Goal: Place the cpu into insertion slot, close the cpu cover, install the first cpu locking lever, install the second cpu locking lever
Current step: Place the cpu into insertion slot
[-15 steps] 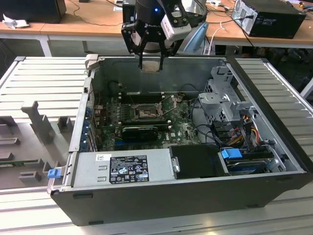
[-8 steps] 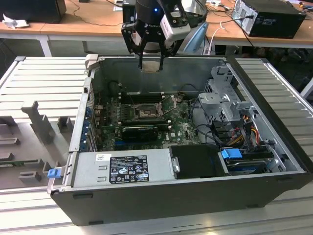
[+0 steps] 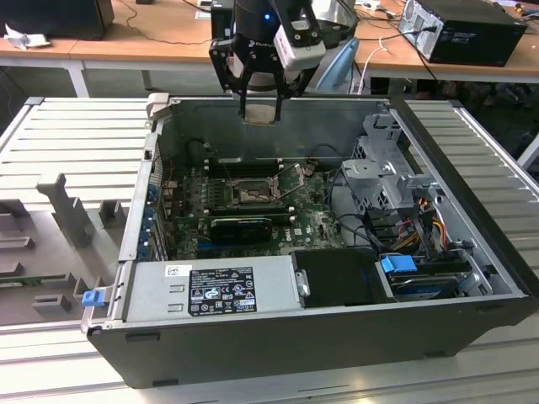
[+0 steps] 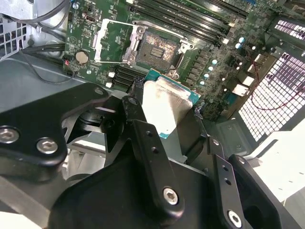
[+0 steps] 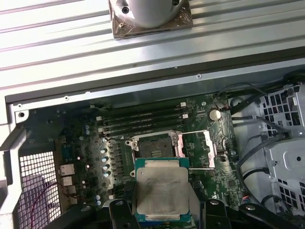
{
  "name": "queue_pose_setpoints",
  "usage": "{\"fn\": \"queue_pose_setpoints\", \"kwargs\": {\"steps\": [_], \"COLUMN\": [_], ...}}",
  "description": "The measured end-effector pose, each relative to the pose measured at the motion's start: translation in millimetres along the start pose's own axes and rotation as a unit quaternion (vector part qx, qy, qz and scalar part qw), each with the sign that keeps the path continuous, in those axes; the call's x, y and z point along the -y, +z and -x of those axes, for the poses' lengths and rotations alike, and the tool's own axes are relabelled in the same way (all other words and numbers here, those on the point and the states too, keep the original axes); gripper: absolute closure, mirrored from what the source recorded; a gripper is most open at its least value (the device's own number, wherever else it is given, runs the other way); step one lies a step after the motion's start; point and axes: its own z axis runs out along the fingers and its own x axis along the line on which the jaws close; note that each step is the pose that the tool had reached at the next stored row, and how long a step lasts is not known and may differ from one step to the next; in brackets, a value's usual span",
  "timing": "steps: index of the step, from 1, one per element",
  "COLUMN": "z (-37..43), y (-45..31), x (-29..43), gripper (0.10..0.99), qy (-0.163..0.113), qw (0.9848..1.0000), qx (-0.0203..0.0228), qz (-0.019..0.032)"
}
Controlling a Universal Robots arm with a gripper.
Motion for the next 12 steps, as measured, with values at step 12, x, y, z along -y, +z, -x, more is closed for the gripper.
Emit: {"fn": "queue_pose_setpoints", "kwargs": {"steps": [12], "z": [0.0], "y": [0.2], "x": [0.0], "gripper": [0.557], "qy": [0.047], "qw": [0.9989], "qx": [0.0042], "qz": [0.001]}}
